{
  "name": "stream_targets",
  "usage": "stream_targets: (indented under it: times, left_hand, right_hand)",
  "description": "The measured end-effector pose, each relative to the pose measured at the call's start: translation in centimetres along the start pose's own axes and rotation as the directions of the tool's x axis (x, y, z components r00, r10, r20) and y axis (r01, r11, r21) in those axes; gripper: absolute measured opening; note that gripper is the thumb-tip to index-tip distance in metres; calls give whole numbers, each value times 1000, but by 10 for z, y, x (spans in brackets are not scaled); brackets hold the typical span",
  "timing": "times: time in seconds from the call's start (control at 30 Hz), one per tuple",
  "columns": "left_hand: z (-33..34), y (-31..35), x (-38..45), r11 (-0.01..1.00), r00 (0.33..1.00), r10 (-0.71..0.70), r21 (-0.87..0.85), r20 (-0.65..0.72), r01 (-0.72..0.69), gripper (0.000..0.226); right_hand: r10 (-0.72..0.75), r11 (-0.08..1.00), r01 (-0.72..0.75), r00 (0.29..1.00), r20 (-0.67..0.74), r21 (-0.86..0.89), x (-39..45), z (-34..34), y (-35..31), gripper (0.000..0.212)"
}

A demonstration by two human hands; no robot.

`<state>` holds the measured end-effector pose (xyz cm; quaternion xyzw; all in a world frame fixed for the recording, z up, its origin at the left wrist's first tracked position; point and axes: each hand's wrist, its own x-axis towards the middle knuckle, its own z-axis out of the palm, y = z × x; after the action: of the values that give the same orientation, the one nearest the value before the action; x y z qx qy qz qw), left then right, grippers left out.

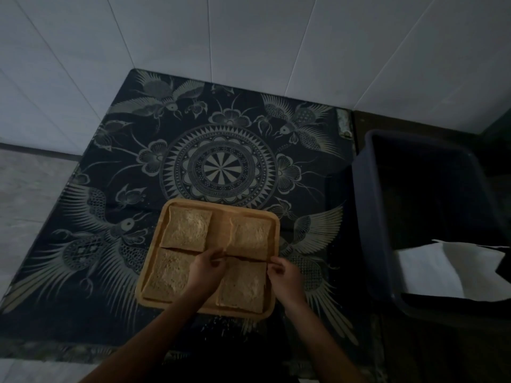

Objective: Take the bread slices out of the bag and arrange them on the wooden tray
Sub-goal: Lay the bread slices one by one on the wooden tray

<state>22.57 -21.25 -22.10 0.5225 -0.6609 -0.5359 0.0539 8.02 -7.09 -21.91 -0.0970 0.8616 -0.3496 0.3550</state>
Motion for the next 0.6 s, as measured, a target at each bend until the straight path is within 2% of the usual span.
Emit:
stream_targets:
  times: [0.17, 0.33, 0.6]
  left_hand:
    - [-8, 2, 0, 999, 998, 39, 35, 43, -41, 38]
    - [-39, 2, 4, 993, 996, 89, 79, 27, -91, 39]
    - [-90, -16, 4, 979, 991, 130, 159, -4, -128, 40]
  right_hand:
    - [-14, 1000, 13, 999, -29, -10, -4, 0, -2, 28]
    - [-124, 991, 117, 984, -131, -63, -14, 13, -15, 26]
    - [-152, 988, 152, 988, -21, -19, -26, 55, -40, 25]
